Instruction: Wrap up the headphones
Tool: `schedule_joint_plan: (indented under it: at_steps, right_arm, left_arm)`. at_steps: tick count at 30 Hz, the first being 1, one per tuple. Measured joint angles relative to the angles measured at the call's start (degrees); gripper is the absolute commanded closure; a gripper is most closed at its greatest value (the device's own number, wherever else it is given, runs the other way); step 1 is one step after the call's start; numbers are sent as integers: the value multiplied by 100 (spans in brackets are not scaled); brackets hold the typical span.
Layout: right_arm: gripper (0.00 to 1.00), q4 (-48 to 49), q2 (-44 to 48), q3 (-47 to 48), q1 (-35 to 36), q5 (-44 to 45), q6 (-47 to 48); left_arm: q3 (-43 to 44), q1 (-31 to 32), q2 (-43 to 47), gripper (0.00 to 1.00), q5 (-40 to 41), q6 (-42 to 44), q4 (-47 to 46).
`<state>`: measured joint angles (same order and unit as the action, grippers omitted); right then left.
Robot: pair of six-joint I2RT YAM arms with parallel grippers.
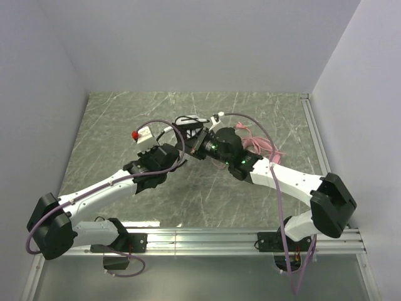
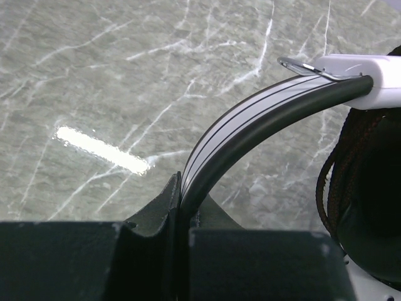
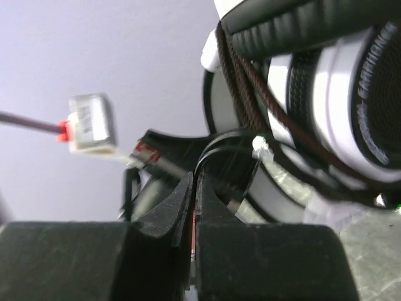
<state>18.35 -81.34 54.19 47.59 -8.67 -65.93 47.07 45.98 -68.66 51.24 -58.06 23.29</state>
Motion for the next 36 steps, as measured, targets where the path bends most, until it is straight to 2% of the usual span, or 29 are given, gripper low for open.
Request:
schedule_joint_plan:
  at_steps: [3, 9, 21, 25, 29, 36]
  right_arm:
    - [100, -251, -275, 251, 116, 280, 149]
    - [100, -933, -584, 627, 564, 1480, 828]
    - [100, -1742, -1150, 1246, 1156, 3447, 2124]
    - [100, -1799, -1222, 1259, 1207, 3591, 2422]
    - [100, -1864, -1322, 1392, 1217, 3585, 2752]
    - [100, -2116, -1657, 1794, 1215, 2953, 3381]
  left_arm:
    - [0, 0, 7, 100, -144, 13, 11]
    - [2, 0, 4, 100, -463, 42, 35]
    - [391, 0, -61, 100, -831, 149, 621]
    - [540, -109, -109, 100, -1040, 223, 820]
    - [697, -590, -256, 100, -1650, 420, 901]
    - [706, -1091, -323, 100, -2109, 667, 916]
